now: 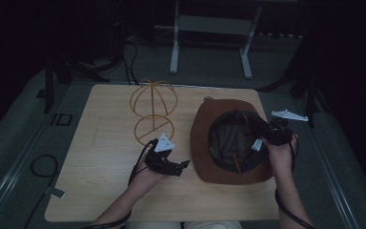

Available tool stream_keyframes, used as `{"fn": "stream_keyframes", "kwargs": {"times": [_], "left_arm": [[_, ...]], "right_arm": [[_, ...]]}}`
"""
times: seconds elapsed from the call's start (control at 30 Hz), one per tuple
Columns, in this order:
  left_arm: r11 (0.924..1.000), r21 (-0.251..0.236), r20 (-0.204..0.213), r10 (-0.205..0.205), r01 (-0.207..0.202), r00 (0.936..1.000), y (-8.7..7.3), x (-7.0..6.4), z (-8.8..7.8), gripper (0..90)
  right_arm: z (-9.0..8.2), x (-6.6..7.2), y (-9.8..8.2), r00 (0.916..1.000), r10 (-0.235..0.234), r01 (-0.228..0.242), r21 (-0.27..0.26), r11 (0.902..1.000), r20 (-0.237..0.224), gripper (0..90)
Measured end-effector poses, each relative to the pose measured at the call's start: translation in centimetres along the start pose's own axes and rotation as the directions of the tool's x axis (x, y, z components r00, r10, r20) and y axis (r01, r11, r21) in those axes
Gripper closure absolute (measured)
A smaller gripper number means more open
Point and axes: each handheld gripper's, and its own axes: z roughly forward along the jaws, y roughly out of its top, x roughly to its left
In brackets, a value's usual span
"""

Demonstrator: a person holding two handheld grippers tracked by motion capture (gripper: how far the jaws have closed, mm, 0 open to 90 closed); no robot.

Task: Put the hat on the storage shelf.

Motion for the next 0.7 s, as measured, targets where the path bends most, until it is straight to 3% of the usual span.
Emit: {"fn": "stream_keyframes", "kwargs": {"times": [0.03,0.43,0.57,0.7], "left_arm": [[1.0,-0.001,0.002,0.009,-0.009,1.0,1.1,-0.2,0.4,14.9],[0.9994,-0.031,-0.008,0.013,-0.013,0.9999,6.7,-1.1,3.1,14.9],[0.9994,-0.015,-0.038,0.032,-0.033,0.9987,8.2,-1.3,3.8,14.9],[0.9997,-0.013,-0.071,0.022,-0.022,0.9973,9.0,-1.6,4.6,14.9]], "right_arm": [[0.0,0.1,0.0,1.0,-0.007,0.007,-0.001,1.0,0.003,85.7],[0.1,0.5,-0.2,0.9997,-0.021,0.021,0.016,0.9997,-0.016,85.8],[0.0,0.9,-0.1,0.9993,-0.028,0.029,0.016,0.9995,-0.023,85.7],[-0.3,1.2,0.0,0.999,-0.029,0.029,0.007,0.9996,-0.034,85.8]]}}
